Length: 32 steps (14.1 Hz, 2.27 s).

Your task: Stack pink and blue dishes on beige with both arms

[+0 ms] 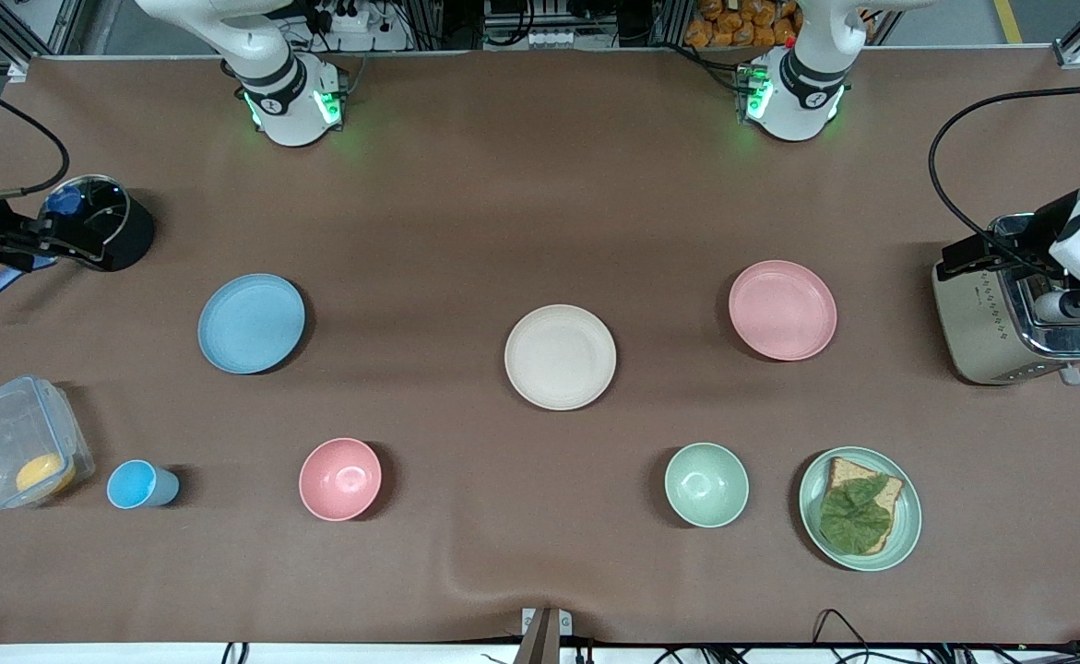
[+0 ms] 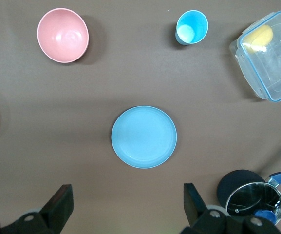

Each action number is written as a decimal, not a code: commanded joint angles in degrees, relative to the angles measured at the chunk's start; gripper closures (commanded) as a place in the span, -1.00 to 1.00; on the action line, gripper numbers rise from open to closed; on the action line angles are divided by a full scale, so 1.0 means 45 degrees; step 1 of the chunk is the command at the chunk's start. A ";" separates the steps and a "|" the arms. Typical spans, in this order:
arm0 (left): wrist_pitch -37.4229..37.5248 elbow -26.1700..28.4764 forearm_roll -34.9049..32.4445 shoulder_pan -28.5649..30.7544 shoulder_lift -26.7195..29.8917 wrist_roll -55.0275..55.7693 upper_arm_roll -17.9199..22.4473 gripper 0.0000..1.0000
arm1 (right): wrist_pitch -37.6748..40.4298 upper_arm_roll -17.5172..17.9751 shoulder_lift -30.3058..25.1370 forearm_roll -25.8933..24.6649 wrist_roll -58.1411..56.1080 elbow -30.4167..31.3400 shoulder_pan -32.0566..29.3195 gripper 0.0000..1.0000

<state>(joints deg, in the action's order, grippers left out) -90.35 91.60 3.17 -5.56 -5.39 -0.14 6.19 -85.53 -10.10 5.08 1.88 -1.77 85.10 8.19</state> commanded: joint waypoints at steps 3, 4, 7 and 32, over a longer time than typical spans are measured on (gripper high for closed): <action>0.0215 -0.0199 -0.0138 0.0083 -0.0012 -0.0224 -0.0008 -1.00 | 0.0101 0.0038 -0.0054 -0.0182 -0.0095 -0.0024 -0.0022 -1.00; 0.0215 -0.0199 -0.0138 0.0102 -0.0031 -0.0262 -0.0008 -1.00 | 0.0101 0.0038 -0.0054 -0.0182 -0.0095 -0.0024 -0.0022 -1.00; 0.0215 -0.0199 -0.0196 0.0141 -0.0012 -0.0282 -0.0008 -1.00 | 0.0101 0.0038 -0.0054 -0.0182 -0.0095 -0.0024 -0.0003 -1.00; 0.0198 0.0034 -0.0118 -0.0112 -0.2253 -0.0516 -0.0261 -1.00 | 0.0043 0.0019 0.0004 -0.0066 -0.0114 -0.0024 -0.0139 -1.00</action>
<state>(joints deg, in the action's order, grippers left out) -88.86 92.46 3.17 -5.95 -11.04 -0.85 5.89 -85.44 -10.13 5.09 1.88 -1.77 85.11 8.17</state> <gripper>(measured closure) 0.000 0.000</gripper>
